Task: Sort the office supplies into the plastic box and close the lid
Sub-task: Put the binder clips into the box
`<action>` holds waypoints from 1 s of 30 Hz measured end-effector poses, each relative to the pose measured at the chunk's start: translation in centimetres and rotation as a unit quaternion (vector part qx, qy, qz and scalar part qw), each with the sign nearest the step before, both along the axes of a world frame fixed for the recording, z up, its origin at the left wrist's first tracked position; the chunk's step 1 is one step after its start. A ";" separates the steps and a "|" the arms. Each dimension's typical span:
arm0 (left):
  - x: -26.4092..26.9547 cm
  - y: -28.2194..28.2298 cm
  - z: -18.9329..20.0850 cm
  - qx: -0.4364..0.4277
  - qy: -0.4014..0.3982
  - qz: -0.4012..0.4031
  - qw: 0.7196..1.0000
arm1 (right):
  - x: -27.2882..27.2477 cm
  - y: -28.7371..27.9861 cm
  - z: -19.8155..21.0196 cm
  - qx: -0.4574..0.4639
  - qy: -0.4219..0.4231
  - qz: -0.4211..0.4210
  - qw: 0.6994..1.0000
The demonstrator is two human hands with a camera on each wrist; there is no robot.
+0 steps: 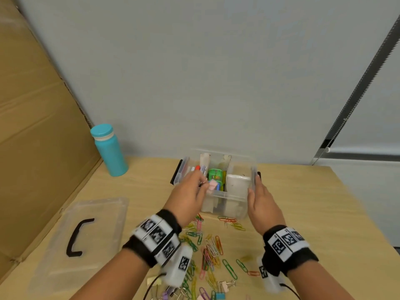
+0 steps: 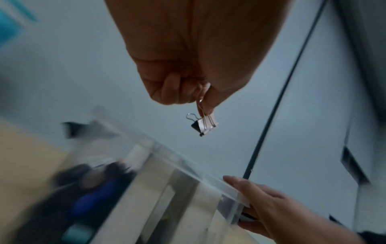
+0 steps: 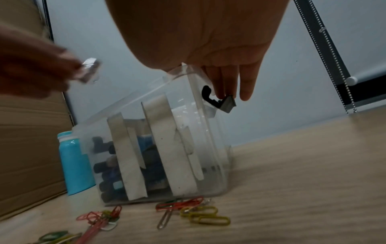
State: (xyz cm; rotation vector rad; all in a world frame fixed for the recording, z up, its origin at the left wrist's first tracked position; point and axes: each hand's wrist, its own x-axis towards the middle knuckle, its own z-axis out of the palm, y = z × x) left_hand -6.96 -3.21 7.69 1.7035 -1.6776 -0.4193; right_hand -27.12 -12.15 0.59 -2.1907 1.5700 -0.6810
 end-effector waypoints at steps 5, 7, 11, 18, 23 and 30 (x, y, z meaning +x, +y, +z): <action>-4.1 -9.1 1.8 0.035 -0.139 -0.009 0.990 | 0.6 -0.8 0.2 -0.012 -0.017 0.006 1.000; -5.2 -12.0 1.7 0.069 -0.200 -0.008 0.977 | 0.6 -0.8 0.1 -0.008 -0.016 0.004 1.000; -6.5 -15.5 1.4 0.161 -0.285 -0.006 0.945 | 0.6 -0.7 0.1 -0.016 -0.016 0.007 1.000; -5.2 -16.0 2.5 0.214 -0.249 -0.081 0.941 | 0.4 -0.5 0.3 -0.001 -0.007 0.003 1.000; -1.4 -9.2 4.5 0.093 -0.110 -0.088 0.986 | 0.4 -0.7 -0.1 0.000 -0.007 -0.001 1.000; 6.3 3.0 0.0 0.055 -0.049 -0.039 0.997 | 0.2 -1.0 -0.4 0.006 -0.009 -0.009 1.000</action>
